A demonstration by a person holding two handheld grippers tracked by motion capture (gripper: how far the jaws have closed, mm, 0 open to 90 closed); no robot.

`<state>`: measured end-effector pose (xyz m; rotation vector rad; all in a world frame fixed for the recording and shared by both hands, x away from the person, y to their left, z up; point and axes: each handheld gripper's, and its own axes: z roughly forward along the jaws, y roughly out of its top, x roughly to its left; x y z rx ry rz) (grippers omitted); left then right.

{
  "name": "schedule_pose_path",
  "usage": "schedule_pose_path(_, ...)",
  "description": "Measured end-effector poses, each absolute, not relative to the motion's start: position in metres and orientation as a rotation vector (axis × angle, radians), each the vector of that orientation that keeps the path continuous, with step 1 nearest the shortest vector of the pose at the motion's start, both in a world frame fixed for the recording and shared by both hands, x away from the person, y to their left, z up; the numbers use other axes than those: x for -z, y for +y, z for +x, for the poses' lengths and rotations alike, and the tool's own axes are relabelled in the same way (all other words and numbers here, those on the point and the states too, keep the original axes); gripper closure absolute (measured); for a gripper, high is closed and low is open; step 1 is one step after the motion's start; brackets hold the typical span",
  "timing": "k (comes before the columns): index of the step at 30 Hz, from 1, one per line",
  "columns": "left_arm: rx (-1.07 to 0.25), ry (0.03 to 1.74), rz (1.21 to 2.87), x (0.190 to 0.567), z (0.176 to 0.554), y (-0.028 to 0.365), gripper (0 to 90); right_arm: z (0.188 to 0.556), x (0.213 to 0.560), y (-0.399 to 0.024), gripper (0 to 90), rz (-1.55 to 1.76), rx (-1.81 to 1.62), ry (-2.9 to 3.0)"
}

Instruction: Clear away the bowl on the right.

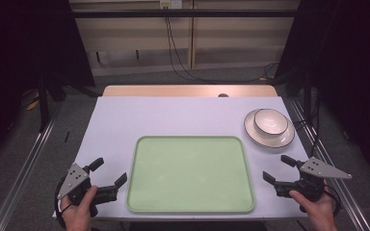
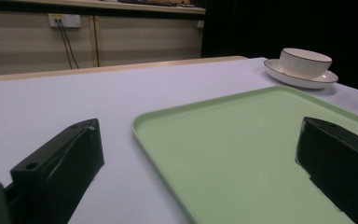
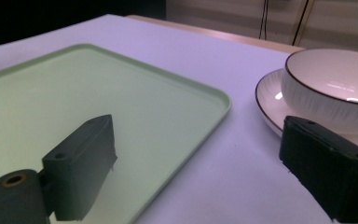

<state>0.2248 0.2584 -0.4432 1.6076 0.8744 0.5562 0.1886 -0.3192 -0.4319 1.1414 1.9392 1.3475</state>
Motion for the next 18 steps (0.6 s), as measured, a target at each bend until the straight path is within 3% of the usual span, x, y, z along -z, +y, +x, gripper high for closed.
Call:
schedule_pose_path(12,-0.549,0.864,1.622,0.443,0.225,0.259,0.8,0.198,0.439,-0.320,9.6,1.172,-1.303,1.966)
schedule_pose_path(14,-0.544,0.862,1.618,0.443,0.225,0.259,0.8,0.199,0.439,-0.321,11.8,1.176,-1.307,1.967)
schedule_pose_path(16,-0.543,0.873,1.616,0.443,0.225,0.259,0.8,0.199,0.438,-0.322,20.1,1.163,-1.316,1.987)
schedule_pose_path(18,-0.539,0.876,1.618,0.443,0.225,0.259,0.9,0.199,0.438,-0.323,19.8,1.155,-1.310,1.999)
